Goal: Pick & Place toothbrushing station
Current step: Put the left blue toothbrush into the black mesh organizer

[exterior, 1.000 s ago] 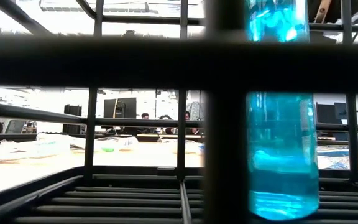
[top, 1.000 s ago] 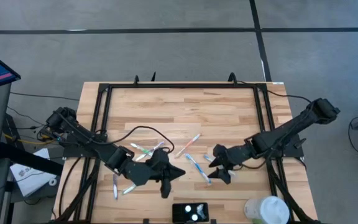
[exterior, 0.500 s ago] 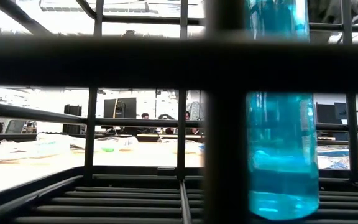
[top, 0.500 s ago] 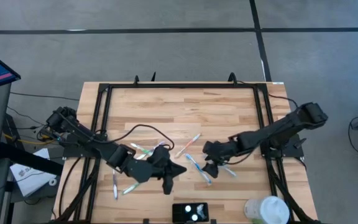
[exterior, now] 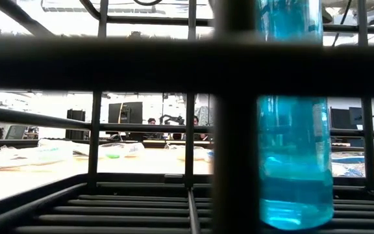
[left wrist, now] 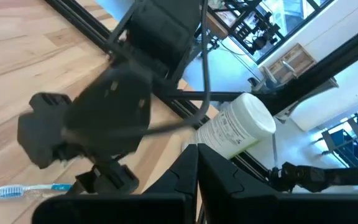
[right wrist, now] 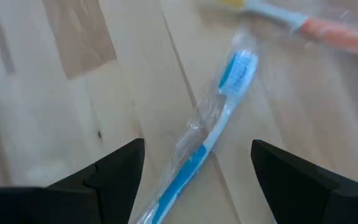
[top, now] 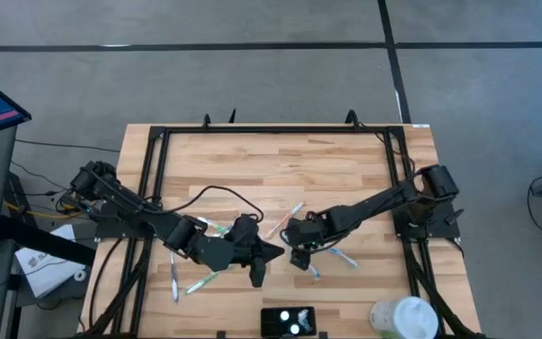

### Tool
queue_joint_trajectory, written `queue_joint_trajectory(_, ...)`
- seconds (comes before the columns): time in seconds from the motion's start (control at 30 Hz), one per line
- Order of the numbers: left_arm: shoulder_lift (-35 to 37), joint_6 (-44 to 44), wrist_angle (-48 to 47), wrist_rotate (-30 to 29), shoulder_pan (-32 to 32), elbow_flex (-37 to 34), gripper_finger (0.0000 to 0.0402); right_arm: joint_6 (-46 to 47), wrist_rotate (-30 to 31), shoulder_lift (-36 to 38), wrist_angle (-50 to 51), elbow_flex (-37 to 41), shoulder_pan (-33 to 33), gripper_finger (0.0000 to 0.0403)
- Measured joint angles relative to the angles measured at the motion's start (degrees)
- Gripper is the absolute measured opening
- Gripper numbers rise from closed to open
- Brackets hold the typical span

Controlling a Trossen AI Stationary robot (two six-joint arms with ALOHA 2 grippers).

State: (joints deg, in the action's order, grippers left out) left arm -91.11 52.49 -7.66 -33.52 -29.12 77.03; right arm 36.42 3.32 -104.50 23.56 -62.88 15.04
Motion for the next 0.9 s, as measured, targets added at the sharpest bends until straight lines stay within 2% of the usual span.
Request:
queue_joint_trajectory(0.3, 0.0, 0.0, 0.04, 0.02, 0.02, 0.0, 0.0002, -1.03, 0.34, -4.43, -0.53, -1.04, -0.23, 0.0286)
queue_joint_trajectory(0.5, 0.0, -0.13, -0.07, -0.45, 0.0, 0.0, 0.0002, -1.04, 5.07, -4.6, -0.61, -0.97, 0.01, 0.0286)
queue_joint_trajectory(0.63, 0.0, -0.13, -0.23, -1.07, 0.02, 0.01, 0.0002, -1.01, 5.4, -4.62, -0.46, -0.91, -0.68, 0.0281)
queue_joint_trajectory(0.77, 0.0, -0.13, -0.28, -1.09, 0.02, 0.02, 0.0002, -1.03, 4.71, -4.62, -0.45, -0.91, -1.32, 0.0259)
queue_joint_trajectory(0.9, 0.0, -0.13, -0.33, -1.14, 0.01, 0.0, 0.0002, -2.0, 3.91, -4.6, -0.18, -0.91, -1.82, 0.0218)
